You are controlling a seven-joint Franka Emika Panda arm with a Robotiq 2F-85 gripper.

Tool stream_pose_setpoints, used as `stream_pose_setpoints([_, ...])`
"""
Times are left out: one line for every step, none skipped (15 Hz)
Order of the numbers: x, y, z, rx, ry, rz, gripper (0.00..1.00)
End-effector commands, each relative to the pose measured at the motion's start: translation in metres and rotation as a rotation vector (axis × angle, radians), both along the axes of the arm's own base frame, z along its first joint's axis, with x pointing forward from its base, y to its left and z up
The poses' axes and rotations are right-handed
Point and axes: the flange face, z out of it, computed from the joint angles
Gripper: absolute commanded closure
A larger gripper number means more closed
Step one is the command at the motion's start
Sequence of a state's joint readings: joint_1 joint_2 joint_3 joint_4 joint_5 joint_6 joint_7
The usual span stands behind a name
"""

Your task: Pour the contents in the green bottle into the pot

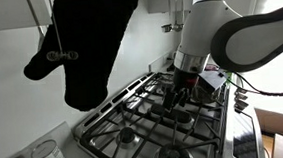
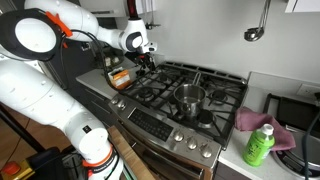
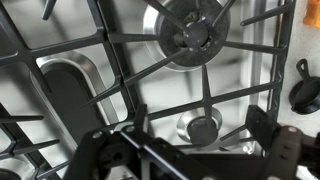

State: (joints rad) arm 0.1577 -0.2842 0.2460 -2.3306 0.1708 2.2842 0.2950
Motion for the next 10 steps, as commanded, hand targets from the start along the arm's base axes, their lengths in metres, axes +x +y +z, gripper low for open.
stream_pose_setpoints([0.0, 0.0, 0.001, 0.0, 0.001, 0.0, 0.0])
stream_pose_setpoints([0.003, -0.013, 0.001, -0.005, 0.001, -0.04, 0.0])
stream_pose_setpoints([0.004, -0.02, 0.003, -0.008, -0.008, -0.066, 0.0])
stream_pose_setpoints([0.006, -0.035, 0.007, -0.004, -0.015, -0.112, 0.0])
stream_pose_setpoints([0.009, -0.048, 0.011, -0.001, -0.025, -0.154, 0.0])
stream_pose_setpoints([0.01, -0.065, 0.018, 0.006, -0.033, -0.203, 0.0])
stream_pose_setpoints([0.012, -0.081, 0.022, 0.009, -0.046, -0.248, 0.0])
stream_pose_setpoints([0.012, -0.099, 0.031, 0.012, -0.055, -0.298, 0.0])
stream_pose_setpoints([0.012, -0.117, 0.037, 0.014, -0.069, -0.349, 0.0])
stream_pose_setpoints([0.009, -0.137, 0.043, -0.003, -0.067, -0.401, 0.0])
